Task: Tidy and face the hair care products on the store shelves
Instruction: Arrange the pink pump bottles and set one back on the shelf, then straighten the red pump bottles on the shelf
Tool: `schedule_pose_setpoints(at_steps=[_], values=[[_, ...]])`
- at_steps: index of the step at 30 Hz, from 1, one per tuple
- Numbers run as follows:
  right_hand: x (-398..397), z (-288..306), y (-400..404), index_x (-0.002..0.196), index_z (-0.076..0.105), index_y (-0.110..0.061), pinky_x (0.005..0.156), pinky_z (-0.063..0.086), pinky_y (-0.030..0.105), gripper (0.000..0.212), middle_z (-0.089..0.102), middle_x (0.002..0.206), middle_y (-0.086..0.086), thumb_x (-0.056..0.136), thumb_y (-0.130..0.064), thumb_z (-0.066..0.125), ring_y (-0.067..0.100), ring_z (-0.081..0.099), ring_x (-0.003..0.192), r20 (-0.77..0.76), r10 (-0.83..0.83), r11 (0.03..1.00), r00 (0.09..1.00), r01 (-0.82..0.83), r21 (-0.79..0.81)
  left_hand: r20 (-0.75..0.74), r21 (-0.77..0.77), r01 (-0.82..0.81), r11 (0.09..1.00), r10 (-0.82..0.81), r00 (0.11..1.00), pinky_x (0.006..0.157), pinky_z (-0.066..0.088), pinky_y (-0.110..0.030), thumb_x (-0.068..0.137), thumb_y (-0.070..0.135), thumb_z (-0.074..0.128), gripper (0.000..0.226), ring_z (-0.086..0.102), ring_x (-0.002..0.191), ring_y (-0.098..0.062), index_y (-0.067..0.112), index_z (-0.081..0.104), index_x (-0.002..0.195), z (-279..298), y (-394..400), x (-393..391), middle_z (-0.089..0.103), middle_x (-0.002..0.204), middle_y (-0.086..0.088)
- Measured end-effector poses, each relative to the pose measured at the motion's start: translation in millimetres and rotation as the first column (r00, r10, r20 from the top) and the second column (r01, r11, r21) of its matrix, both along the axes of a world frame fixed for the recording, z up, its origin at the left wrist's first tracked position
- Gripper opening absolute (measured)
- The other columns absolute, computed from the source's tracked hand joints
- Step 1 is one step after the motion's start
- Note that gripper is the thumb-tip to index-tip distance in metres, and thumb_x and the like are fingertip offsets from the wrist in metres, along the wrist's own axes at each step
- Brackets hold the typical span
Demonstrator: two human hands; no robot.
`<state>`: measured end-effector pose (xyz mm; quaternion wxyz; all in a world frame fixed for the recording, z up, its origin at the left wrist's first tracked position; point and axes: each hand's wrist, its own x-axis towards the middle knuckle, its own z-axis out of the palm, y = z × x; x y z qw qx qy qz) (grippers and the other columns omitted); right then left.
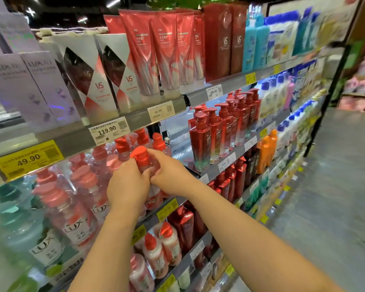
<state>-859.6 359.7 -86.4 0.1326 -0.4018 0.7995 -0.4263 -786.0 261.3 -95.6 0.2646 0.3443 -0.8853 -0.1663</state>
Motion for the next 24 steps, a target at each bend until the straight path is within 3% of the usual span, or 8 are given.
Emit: schedule_pose_setpoints(at_steps=[3, 6, 9, 13, 15, 18, 21, 24], values=[[3.1, -3.8, 8.5, 0.152, 0.038, -0.027, 0.059, 0.039, 0.019, 0.070, 0.054, 0.077, -0.012, 0.089, -0.003, 0.056, 0.003, 0.049, 0.063, 0.034, -0.013, 1.000, 0.999, 0.013, -0.003, -0.031, -0.002, 0.029, 1.000, -0.029, 0.999, 0.071, 0.054, -0.044, 0.087, 0.048, 0.063, 0.032, 0.063, 0.092, -0.031, 0.019, 0.062, 0.100, -1.4, 2.8, 5.7, 0.065, 0.097, -0.004], [-0.4, -5.0, 13.6, 0.148, 0.045, -0.029, 0.061, 0.040, 0.020, 0.067, 0.067, 0.098, -0.007, 0.087, -0.003, 0.056, 0.000, 0.048, 0.062, 0.036, -0.037, 0.999, 0.999, 0.038, -0.024, -0.063, -0.009, 0.077, 0.997, -0.078, 0.995, 0.073, 0.053, -0.044, 0.089, 0.045, 0.061, 0.034, 0.061, 0.097, -0.030, 0.016, 0.060, 0.105, -2.7, 9.9, 10.4, 0.061, 0.107, -0.005], [-8.4, -1.8, 12.6, 0.145, 0.048, -0.027, 0.067, 0.042, 0.023, 0.062, 0.060, 0.088, -0.016, 0.089, -0.004, 0.057, -0.002, 0.047, 0.067, 0.043, -0.028, 0.999, 0.999, 0.030, -0.028, -0.083, 0.022, 0.111, 0.994, -0.109, 0.991, 0.075, 0.052, -0.041, 0.091, 0.041, 0.059, 0.030, 0.060, 0.100, -0.028, 0.017, 0.061, 0.109, -0.1, 14.6, 9.9, 0.061, 0.113, -0.004], [-19.0, -1.4, 8.0, 0.152, 0.040, -0.026, 0.072, 0.047, 0.020, 0.068, 0.052, 0.150, -0.004, 0.089, -0.005, 0.057, 0.001, 0.053, 0.082, 0.010, 0.064, 0.998, 0.998, -0.064, -0.014, -0.006, 0.049, 0.043, 0.998, -0.042, 0.999, 0.088, 0.048, -0.043, 0.096, 0.041, 0.051, 0.048, 0.054, 0.121, -0.032, 0.013, 0.053, 0.135, 4.0, 16.5, 3.8, 0.057, 0.135, -0.011], [-26.7, -5.5, 7.0, 0.153, 0.037, -0.027, 0.060, 0.042, 0.012, 0.069, 0.046, 0.155, -0.007, 0.091, -0.004, 0.057, -0.009, 0.048, 0.070, 0.011, 0.101, 0.995, 0.995, -0.101, -0.015, 0.016, 0.074, 0.002, 0.997, -0.003, 1.000, 0.096, 0.046, -0.044, 0.098, 0.041, 0.049, 0.057, 0.047, 0.132, -0.032, 0.012, 0.042, 0.147, 8.1, 20.1, 2.6, 0.051, 0.145, -0.010], [-40.8, -11.3, 6.8, 0.153, 0.039, -0.026, 0.052, 0.041, 0.009, 0.069, 0.048, 0.153, -0.009, 0.090, -0.004, 0.059, -0.011, 0.051, 0.056, 0.022, 0.155, 0.986, 0.988, -0.154, -0.058, 0.036, 0.032, -0.086, 0.996, 0.085, 0.996, 0.086, 0.049, -0.042, 0.097, 0.041, 0.048, 0.044, 0.057, 0.116, -0.033, 0.012, 0.061, 0.127, 13.3, 25.0, -2.2, 0.065, 0.125, -0.011], [-54.5, -13.4, 14.5, 0.150, 0.044, -0.024, 0.072, 0.054, 0.024, 0.067, 0.054, 0.149, -0.007, 0.089, -0.004, 0.062, -0.006, 0.064, 0.073, 0.047, 0.225, 0.968, 0.973, -0.217, -0.125, 0.039, -0.048, -0.226, 0.973, 0.228, 0.973, 0.072, 0.047, -0.038, 0.094, 0.042, 0.050, 0.036, 0.062, 0.100, -0.038, 0.013, 0.071, 0.101, 26.0, 34.5, -8.7, 0.069, 0.099, -0.014], [-76.5, -12.8, 38.4, 0.143, 0.053, -0.021, 0.095, 0.056, 0.040, 0.057, 0.062, 0.141, -0.003, 0.090, -0.005, 0.064, 0.016, 0.068, 0.109, 0.058, 0.279, 0.951, 0.959, -0.267, -0.158, -0.008, -0.090, -0.265, 0.960, 0.265, 0.964, 0.075, 0.050, -0.040, 0.093, 0.044, 0.050, 0.032, 0.063, 0.100, -0.036, 0.024, 0.074, 0.103, 39.9, 61.7, -26.2, 0.073, 0.100, -0.010]])
